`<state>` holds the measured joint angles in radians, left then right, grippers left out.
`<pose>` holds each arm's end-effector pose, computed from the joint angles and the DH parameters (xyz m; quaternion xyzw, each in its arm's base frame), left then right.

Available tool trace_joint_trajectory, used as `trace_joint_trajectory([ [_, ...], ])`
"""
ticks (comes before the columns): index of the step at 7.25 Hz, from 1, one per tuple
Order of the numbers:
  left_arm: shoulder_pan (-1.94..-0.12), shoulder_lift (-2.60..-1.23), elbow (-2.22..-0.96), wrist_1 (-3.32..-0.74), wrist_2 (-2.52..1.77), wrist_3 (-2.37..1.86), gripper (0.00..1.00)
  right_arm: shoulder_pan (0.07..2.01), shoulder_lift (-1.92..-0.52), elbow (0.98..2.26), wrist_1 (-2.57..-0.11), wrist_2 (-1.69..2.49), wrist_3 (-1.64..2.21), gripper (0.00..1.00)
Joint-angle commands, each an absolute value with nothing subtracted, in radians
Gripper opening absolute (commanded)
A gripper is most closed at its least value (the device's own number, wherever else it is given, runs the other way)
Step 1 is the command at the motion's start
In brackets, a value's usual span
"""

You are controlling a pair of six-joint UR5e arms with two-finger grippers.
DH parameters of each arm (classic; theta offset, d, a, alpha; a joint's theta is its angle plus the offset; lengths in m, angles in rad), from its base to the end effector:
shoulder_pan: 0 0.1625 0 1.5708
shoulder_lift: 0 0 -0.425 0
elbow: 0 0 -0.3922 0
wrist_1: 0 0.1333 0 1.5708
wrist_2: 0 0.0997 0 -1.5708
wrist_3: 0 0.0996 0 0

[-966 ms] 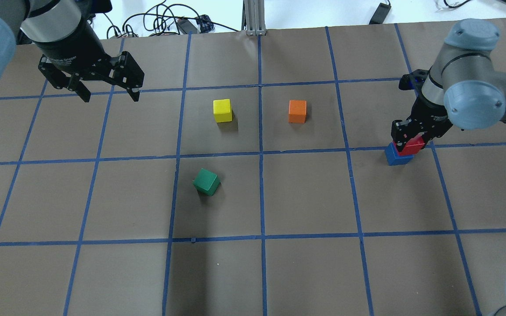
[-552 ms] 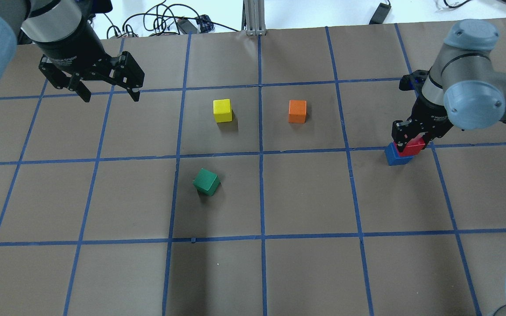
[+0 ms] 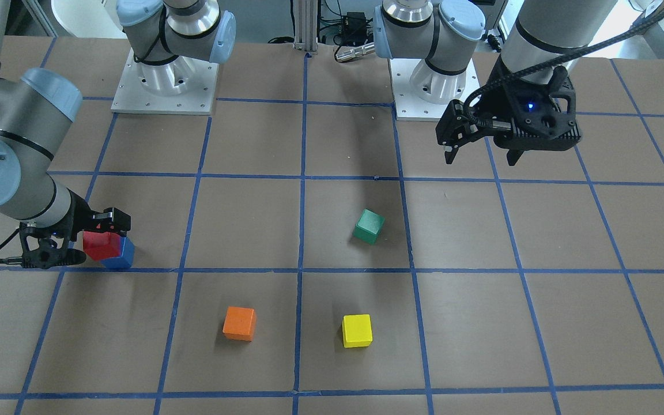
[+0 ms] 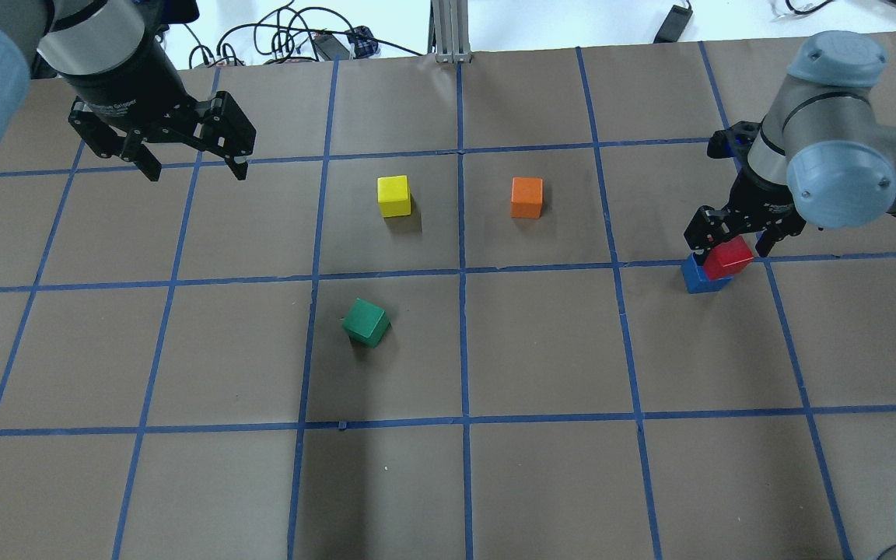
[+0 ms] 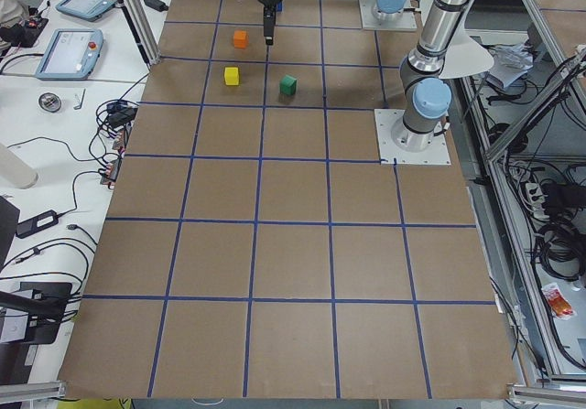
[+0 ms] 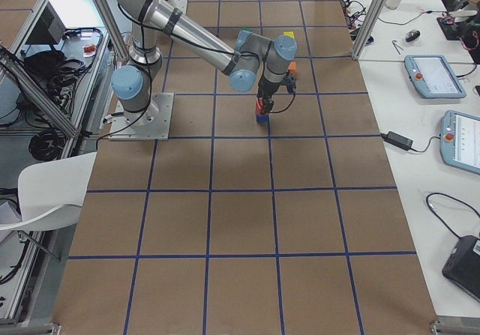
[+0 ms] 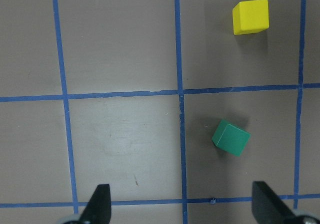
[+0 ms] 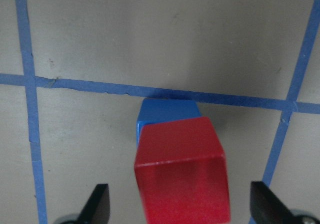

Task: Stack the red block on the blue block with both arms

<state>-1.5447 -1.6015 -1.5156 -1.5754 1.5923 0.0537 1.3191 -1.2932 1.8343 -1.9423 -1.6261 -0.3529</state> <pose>-0.1179 -0.5100 0.4993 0.0137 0.9998 -0.0095 0.0111 -0.0093 -0.5491 0.2544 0.0527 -0.9946 -0.0890 0.0011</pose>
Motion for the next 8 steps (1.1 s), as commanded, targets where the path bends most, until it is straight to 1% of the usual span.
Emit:
trace_joint_trajectory([
  [1,-1.545,-1.603,-1.516,-1.575,1.592,0.054,1.0,1.319,-1.38,1.792,-1.826,-1.632,-0.351,1.0],
  [3,-1.545,-1.601,-1.514,-1.575,1.592,0.054,1.0,1.325,-1.558,1.721,-1.601,-1.625,-0.297,1.0],
  [4,-1.545,-1.601,-1.516,-1.575,1.592,0.054,1.0,1.348,-1.616,1.698,-1.535,-1.615,-0.219,1.0],
  [7,-1.545,-1.601,-1.516,-1.575,1.592,0.054,1.0,1.533,-1.631,1.697,-1.537,-1.615,-0.072,1.0],
  [8,-1.545,-1.603,-1.516,-1.575,1.592,0.054,1.0,1.573,-1.626,1.7,-1.542,-1.618,0.028,1.0],
])
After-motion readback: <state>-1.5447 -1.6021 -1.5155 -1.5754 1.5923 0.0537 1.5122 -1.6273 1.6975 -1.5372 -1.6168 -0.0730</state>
